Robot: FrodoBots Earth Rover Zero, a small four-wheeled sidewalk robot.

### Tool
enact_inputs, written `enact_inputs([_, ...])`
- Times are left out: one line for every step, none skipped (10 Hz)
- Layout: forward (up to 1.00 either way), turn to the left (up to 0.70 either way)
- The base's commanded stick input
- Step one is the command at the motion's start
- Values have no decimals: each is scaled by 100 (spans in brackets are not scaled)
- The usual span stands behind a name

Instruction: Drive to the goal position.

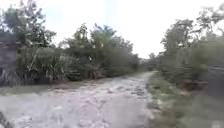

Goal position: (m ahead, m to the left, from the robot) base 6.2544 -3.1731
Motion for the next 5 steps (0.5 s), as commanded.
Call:
enact_inputs([100,0])
enact_inputs([100,0])
enact_inputs([100,0])
enact_inputs([100,0])
enact_inputs([100,0])
